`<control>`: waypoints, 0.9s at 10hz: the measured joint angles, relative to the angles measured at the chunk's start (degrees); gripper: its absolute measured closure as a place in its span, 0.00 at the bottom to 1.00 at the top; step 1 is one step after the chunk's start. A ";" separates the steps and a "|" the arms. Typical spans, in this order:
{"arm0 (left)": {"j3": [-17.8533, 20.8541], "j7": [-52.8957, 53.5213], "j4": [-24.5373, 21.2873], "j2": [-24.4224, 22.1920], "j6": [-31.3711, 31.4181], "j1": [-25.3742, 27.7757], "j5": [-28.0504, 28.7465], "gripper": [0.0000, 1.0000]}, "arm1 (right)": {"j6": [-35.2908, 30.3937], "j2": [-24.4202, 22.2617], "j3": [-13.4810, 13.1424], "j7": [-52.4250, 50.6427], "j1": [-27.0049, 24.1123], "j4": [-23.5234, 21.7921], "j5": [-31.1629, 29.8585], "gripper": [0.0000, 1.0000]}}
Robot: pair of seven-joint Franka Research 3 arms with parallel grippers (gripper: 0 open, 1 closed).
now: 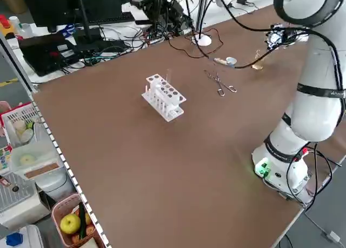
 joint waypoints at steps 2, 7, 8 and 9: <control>-0.10 -10.41 -0.16 -2.77 3.64 -5.95 7.74 0.00 | 0.05 -0.05 -0.11 -9.14 -0.43 0.03 -0.31 0.62; -0.23 -41.77 -0.80 -7.14 9.38 -19.64 21.46 0.00 | 0.26 -1.02 -0.14 -35.28 -0.77 -0.14 -0.72 0.62; -0.23 -47.63 -0.82 -7.30 10.13 -20.47 23.13 0.00 | 0.29 -1.14 -0.15 -41.15 -0.81 -0.34 -1.08 0.62; -0.23 -54.20 -0.81 -7.67 10.35 -21.13 25.10 0.00 | 0.37 -1.17 -0.16 -47.33 -0.95 -0.67 -1.31 0.62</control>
